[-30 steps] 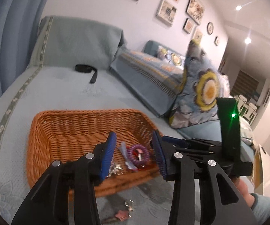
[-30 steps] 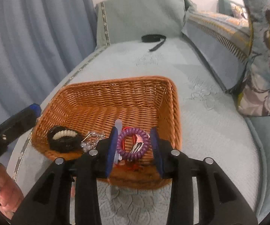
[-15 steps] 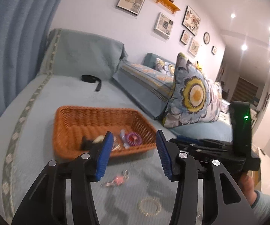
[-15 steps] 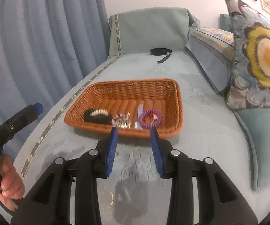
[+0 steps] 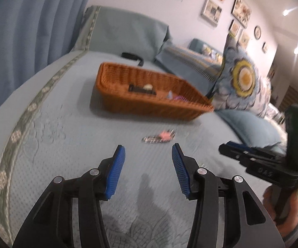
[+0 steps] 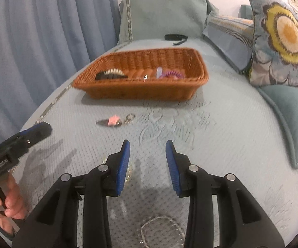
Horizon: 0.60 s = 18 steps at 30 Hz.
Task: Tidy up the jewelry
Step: 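Grasp the pink-star key with the left tool while the right tool grasps the clear bead bracelet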
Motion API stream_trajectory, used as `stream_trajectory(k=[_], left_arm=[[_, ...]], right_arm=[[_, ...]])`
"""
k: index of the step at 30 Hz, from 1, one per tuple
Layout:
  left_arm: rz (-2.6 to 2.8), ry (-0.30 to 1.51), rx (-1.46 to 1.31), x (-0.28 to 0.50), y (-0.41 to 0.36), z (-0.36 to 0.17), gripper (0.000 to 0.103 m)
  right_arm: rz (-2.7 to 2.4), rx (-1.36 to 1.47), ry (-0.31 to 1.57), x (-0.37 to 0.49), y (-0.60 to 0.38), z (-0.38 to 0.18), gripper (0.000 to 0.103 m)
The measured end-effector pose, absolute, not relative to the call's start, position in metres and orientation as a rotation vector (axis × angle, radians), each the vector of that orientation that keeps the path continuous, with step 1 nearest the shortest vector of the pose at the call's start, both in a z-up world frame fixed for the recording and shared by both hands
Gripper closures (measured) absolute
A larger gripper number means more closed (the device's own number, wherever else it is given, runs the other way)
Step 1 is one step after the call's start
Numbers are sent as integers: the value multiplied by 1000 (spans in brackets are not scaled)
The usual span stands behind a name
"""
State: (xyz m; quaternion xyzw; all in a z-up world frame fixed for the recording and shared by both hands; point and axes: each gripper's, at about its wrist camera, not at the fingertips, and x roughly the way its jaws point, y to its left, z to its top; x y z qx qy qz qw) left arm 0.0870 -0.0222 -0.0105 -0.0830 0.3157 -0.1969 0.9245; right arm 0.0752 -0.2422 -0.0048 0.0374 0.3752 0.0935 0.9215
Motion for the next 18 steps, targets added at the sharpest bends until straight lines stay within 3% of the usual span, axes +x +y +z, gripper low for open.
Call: stream_trajectory(k=[16, 18], left_arm=[[-401, 730, -93, 111, -35, -24, 57], [-404, 745, -86, 118, -39, -25, 57]], right_arm=[[208, -65, 848, 79, -201, -32, 71], [194, -73, 859, 81, -200, -35, 78]])
